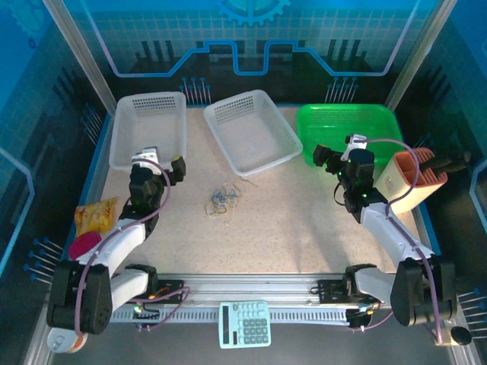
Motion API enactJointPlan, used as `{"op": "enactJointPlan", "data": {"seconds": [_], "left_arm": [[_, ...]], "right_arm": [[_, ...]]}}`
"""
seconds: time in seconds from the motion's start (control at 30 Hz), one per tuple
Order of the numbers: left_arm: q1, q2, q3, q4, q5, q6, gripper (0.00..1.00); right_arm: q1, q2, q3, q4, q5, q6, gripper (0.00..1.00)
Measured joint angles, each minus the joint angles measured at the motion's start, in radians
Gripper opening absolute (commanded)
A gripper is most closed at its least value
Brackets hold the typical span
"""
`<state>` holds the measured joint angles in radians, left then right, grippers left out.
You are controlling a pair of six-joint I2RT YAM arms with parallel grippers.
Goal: Untangle the cables
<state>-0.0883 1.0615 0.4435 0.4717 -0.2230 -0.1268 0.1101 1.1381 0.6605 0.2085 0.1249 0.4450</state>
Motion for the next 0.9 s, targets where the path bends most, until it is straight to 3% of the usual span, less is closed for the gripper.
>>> {"op": "enactJointPlan", "data": {"seconds": [0.23, 0.5, 0.7, 0.9], "left_arm": [[-0.079, -0.155, 0.130, -0.300, -0.017, -0.087, 0.99], [-0.143, -0.233, 0.197, -0.500, -0.017, -0.183, 0.99], [-0.218, -0.162, 0.255, -0.581, -0.018, -0.216, 0.99], [-0.282, -0.098, 0.264, -0.588, -0.020, -0.246, 0.99]], "right_arm": [[0.000, 0.020, 0.002, -0.056, -0.257, 0.183, 1.00], [0.043, 0.106, -0.013, 0.037, -0.563, 0.259, 0.95], [0.150, 0.192, 0.050, -0.022, -0.611, 0.273, 0.96], [0.262, 0.318, 0.183, -0.050, -0.550, 0.305, 0.95]]}}
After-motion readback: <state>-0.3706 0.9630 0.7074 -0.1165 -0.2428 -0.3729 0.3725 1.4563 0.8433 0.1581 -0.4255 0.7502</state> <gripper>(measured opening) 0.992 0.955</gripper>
